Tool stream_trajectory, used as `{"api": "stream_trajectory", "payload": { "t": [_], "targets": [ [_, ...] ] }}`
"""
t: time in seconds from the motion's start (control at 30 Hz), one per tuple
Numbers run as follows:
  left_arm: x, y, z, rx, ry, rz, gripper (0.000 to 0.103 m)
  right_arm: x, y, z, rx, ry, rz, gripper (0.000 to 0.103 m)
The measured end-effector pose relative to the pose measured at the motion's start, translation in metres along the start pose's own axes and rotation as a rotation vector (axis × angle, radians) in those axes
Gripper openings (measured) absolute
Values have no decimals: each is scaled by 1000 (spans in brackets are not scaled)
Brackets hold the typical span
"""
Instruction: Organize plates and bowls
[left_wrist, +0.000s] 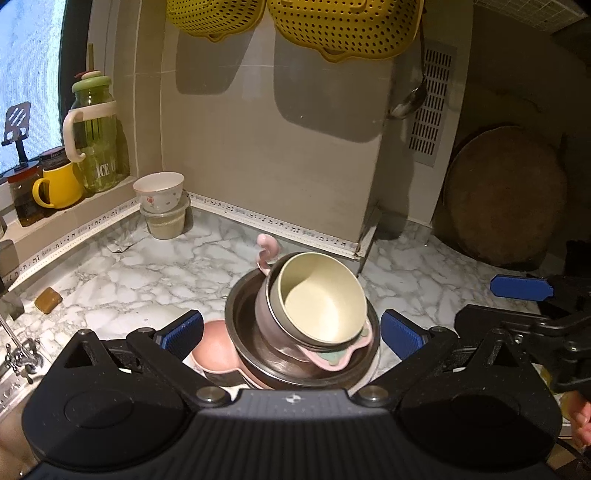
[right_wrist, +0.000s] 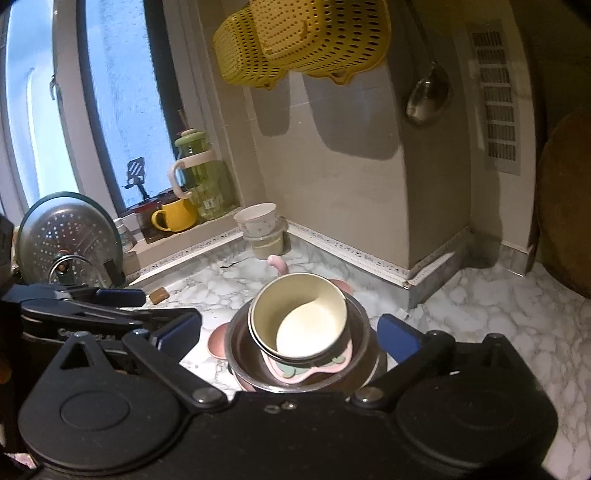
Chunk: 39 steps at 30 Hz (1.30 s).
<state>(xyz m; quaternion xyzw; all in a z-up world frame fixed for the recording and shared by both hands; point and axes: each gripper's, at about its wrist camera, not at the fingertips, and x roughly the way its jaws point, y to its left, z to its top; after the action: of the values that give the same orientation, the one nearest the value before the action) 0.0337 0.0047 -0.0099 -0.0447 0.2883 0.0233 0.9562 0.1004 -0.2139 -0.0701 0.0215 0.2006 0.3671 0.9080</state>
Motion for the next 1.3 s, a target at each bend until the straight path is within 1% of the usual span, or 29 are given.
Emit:
{"api": "stream_trajectory", "payload": {
  "t": [0.13, 0.3, 0.53, 0.97, 1.3],
  "targets": [
    [-4, -3, -4, -11, 1, -12, 103, -5, -4, -4, 44, 2, -13, 103],
    [-6, -6, -7, -15, 13, -20, 103, -10, -6, -7, 59, -6, -41, 103],
    [-10, -12, -7, 0, -3, -32, 103, -11, -8, -9, 70, -4, -54, 103],
    [-9, -16, -8, 21, 0, -44, 103, -11, -11, -8, 72, -3, -59, 103],
    [-7, -15, -8, 12, 10, -55, 103, -9, -10, -8, 69, 5, -51, 103]
  ]
}}
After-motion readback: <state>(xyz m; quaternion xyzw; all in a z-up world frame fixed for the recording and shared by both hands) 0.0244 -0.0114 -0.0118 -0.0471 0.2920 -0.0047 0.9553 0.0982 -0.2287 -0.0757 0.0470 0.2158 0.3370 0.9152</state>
